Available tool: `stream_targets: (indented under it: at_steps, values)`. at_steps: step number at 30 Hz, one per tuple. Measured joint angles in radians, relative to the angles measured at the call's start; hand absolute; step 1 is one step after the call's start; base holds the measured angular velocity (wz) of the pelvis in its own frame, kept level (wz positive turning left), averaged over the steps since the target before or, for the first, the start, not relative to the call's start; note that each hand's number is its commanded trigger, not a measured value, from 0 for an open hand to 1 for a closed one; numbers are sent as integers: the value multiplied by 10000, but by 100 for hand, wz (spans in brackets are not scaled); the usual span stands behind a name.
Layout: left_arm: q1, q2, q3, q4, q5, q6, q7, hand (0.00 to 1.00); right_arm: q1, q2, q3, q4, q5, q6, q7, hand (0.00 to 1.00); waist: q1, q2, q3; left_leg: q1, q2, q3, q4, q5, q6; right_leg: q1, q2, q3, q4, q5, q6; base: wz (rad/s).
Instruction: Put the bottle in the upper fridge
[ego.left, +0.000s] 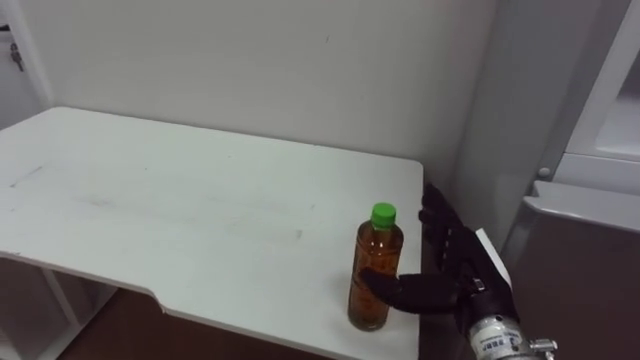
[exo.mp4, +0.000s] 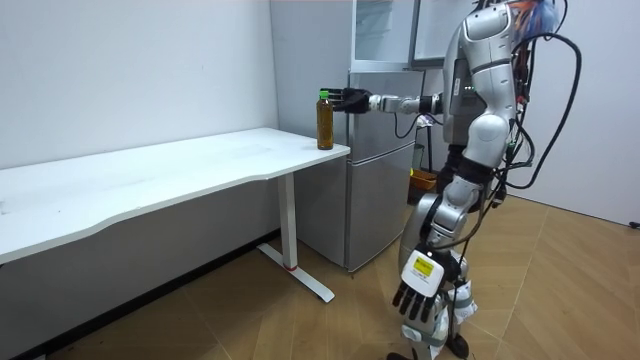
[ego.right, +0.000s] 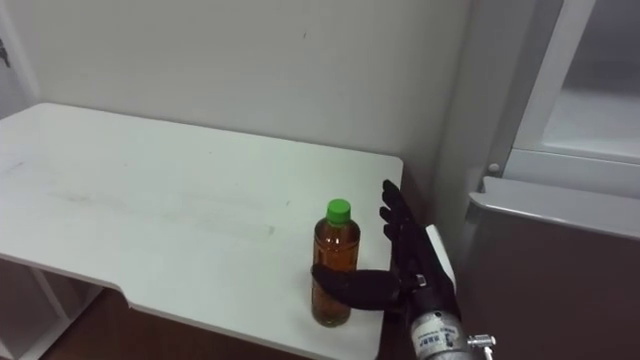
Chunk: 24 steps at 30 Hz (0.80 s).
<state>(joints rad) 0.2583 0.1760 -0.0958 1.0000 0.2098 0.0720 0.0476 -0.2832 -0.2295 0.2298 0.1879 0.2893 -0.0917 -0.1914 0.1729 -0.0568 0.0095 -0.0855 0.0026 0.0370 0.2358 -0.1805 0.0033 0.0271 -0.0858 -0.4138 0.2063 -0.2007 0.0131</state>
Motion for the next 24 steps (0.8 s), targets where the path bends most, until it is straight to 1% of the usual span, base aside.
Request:
stream_targets:
  at_steps: [2, 5, 7, 8, 10, 13, 16, 24]
  values:
    - [-2, -2, -68, -11, 9, 131, -14, 0, -45, 0, 75, 195, 266, 12, 62, 0, 1, 14, 8, -18, 3, -7, -9, 0, 0, -1, 5, -1, 4, 1, 0, 0]
    - [2, -9, -87, -17, 10, 232, -129, 0, -127, 0, 171, 469, 619, 216, 73, 0, 4, 33, 3, -100, 7, -16, 7, 9, 5, -76, 6, -8, 28, 5, -8, 0]
    - [4, -5, -261, -14, 12, 344, -178, 0, -138, 5, 245, 514, 934, 299, 116, 0, 3, 71, 12, -101, 3, -16, 4, 11, 7, -80, 3, -8, 40, 5, -7, 0]
    - [4, -10, -296, -14, 13, 352, -190, 0, -179, 23, 247, 567, 1056, 299, 154, 0, 5, 79, 17, -98, 3, -14, 2, 11, 7, -81, 2, -7, 40, 5, -7, 0]
    - [-6, -20, -472, -13, 13, 395, -214, 0, -528, 199, 238, 998, 1401, 333, 175, 0, 1, 81, 19, -97, 6, -14, -2, 17, 5, -94, 2, -5, 63, 4, -7, 0]
    - [28, -41, -473, -12, 15, 439, -296, 0, -855, 363, 238, 1066, 1554, 393, 45, 0, 21, 81, 19, -98, 1, -28, -5, 17, 5, -88, 1, -13, 59, 4, -6, 0]
    - [40, -42, -474, -14, 15, 529, -323, 0, -1002, 407, 238, 1067, 1715, 393, -126, 0, 88, 81, 19, -102, -9, -71, -1, 18, 7, -75, 0, -52, 54, 4, -5, 4]
    - [62, -46, -459, -26, 52, 528, -358, 0, -1017, 404, 234, 1224, 1777, 393, -634, 0, 266, 108, 28, -133, -19, -142, 16, 26, 4, -67, -1, -110, 56, 4, -6, 0]
